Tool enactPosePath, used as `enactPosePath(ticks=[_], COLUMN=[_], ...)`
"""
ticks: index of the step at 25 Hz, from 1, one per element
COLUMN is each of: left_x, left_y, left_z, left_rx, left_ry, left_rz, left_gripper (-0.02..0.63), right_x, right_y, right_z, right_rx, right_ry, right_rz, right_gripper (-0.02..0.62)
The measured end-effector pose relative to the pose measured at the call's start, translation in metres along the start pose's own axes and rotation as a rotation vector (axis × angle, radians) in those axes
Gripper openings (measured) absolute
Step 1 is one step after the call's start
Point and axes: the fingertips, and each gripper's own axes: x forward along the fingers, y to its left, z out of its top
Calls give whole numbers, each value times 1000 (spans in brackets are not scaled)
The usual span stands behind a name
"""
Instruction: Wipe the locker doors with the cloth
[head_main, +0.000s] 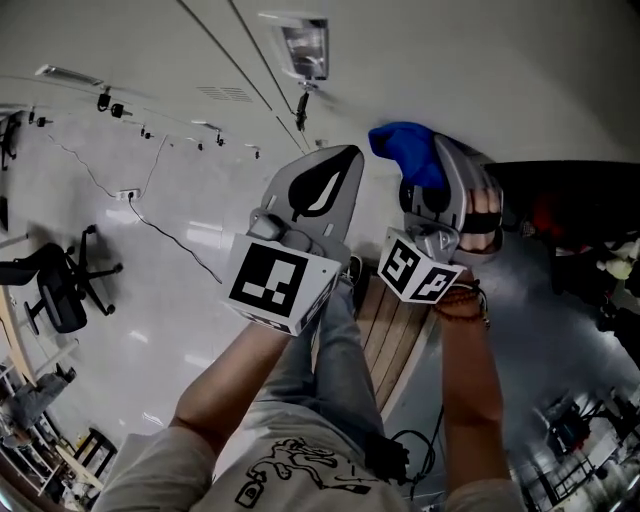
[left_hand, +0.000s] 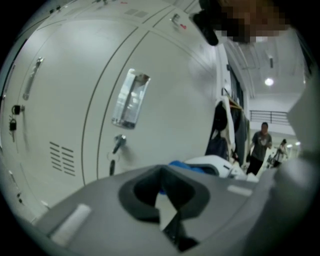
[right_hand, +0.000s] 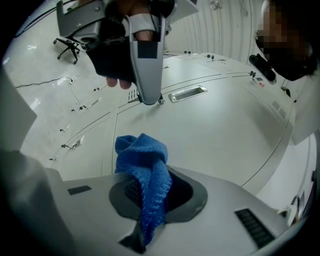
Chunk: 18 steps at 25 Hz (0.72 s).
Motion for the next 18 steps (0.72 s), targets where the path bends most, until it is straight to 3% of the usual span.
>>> enactPosePath(ticks=[10, 18], left_x=[-2, 9], left_y=[-35, -56], left_z=[79, 152], left_rx=[32, 55], left_ry=[-72, -142], left_rz=[-39, -48], left_gripper=[-2, -2], right_x=[-23, -24], right_y=[-74, -162], right_z=[-2, 0], right_rx=[-53, -68], right_ry=[14, -12], right_rz=[-22, -86], right_gripper=[46, 46])
